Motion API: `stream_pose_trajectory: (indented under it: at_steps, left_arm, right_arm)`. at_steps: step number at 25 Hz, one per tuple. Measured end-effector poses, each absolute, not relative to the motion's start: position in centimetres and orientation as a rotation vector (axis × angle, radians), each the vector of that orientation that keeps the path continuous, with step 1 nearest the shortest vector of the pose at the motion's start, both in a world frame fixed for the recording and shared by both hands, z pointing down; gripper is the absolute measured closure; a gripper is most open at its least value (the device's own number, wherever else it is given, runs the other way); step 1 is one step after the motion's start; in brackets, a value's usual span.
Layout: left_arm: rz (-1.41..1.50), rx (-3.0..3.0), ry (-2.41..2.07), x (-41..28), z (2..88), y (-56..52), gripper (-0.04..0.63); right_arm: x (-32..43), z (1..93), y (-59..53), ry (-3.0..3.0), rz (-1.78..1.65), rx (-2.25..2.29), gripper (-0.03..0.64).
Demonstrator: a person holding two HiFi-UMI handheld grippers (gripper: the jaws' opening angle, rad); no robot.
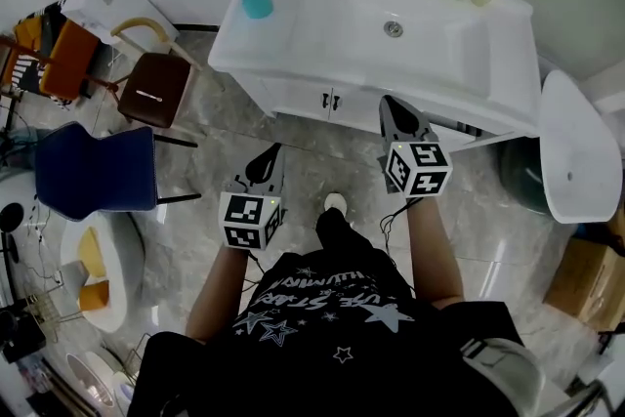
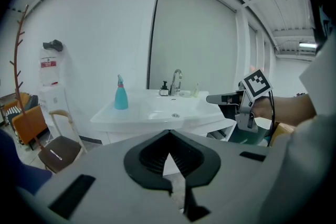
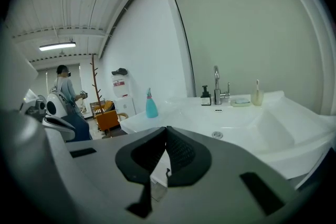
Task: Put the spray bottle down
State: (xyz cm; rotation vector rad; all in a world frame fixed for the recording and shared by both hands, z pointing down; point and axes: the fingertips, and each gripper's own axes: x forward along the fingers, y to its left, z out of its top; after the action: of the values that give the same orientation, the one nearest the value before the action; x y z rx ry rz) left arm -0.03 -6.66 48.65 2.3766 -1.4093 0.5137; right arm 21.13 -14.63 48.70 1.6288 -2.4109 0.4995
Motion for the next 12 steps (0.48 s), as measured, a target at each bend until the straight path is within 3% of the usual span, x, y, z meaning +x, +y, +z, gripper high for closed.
stream_pose_trajectory:
  at_steps: [12]
  left_arm:
    - [0.467,2.403,-1.374,-4.1,48.1,4.5,0.580]
  right_arm:
    - [16.6,47.5,-1.8,-2.371,0.456,1.624,0.606]
